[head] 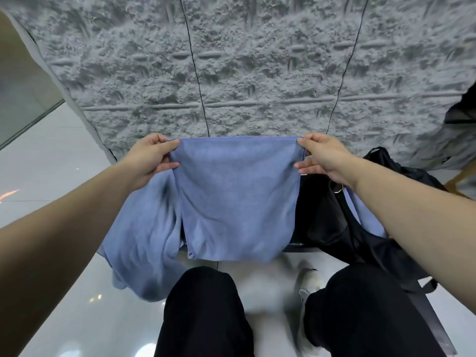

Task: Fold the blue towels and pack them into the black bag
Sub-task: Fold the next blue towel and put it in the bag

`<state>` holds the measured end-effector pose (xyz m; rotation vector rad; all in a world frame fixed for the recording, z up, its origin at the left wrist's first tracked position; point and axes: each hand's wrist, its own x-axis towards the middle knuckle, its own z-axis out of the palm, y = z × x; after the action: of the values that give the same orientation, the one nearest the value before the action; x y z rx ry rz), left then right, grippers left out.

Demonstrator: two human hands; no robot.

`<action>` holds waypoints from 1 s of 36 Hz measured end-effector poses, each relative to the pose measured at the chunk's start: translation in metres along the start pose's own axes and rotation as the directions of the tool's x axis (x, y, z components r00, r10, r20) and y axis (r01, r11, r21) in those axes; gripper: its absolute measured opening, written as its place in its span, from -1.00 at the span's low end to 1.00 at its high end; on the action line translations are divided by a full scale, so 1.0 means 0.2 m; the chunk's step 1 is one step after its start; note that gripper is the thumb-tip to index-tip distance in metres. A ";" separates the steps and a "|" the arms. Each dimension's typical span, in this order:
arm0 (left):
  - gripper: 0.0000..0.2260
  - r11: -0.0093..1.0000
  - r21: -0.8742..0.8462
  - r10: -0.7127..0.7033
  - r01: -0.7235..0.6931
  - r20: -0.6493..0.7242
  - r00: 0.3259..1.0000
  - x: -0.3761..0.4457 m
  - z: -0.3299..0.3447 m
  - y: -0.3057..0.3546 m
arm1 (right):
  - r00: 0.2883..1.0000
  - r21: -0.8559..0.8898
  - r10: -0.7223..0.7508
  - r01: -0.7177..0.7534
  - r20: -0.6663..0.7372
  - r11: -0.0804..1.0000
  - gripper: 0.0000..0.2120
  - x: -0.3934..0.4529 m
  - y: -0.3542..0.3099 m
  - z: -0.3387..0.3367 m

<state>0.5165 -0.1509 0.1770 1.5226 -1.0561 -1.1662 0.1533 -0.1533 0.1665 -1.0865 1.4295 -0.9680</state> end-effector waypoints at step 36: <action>-0.85 0.962 0.262 -0.128 0.076 0.188 0.974 -0.41 -0.01 -0.57 | 0.961 -0.504 0.123 0.019 0.246 0.863 -0.90 -0.25 0.47 -0.04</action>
<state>0.5148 -0.0474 0.0814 1.6987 -1.3181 -1.3203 0.1361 -0.0815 0.0906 -1.4885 1.5081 -0.3795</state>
